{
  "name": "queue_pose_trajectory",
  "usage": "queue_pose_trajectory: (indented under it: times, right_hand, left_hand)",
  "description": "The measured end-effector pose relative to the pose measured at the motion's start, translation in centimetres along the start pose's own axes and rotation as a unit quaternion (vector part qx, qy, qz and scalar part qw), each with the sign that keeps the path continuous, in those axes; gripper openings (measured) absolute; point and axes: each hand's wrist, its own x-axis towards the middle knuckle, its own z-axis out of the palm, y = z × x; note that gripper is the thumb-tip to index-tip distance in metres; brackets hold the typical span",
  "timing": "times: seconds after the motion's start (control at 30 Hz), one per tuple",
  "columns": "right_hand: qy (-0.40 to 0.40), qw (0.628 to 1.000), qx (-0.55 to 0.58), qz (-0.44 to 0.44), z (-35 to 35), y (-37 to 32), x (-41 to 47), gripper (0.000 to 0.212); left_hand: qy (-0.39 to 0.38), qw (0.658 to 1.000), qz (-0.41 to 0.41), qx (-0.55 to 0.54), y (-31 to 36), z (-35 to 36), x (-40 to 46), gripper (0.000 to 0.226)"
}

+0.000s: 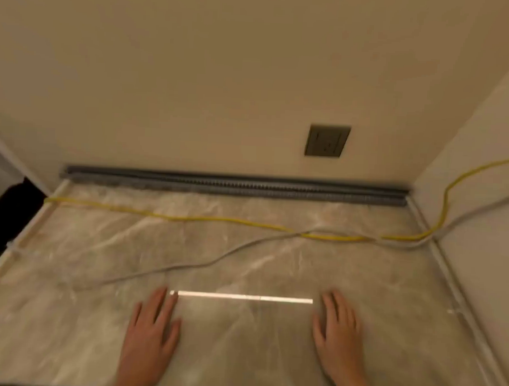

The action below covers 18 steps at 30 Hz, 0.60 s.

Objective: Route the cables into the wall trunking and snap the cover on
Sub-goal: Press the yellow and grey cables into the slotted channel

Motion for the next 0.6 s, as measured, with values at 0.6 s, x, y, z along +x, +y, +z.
queue_pose_trajectory:
  times: [0.6]
  right_hand:
    - [-0.056, 0.994, -0.018, -0.092, -3.1, 4.0, 10.9, 0.064]
  left_hand:
    - [-0.016, 0.984, 0.171, 0.056, 7.1, -0.8, 9.6, 0.059]
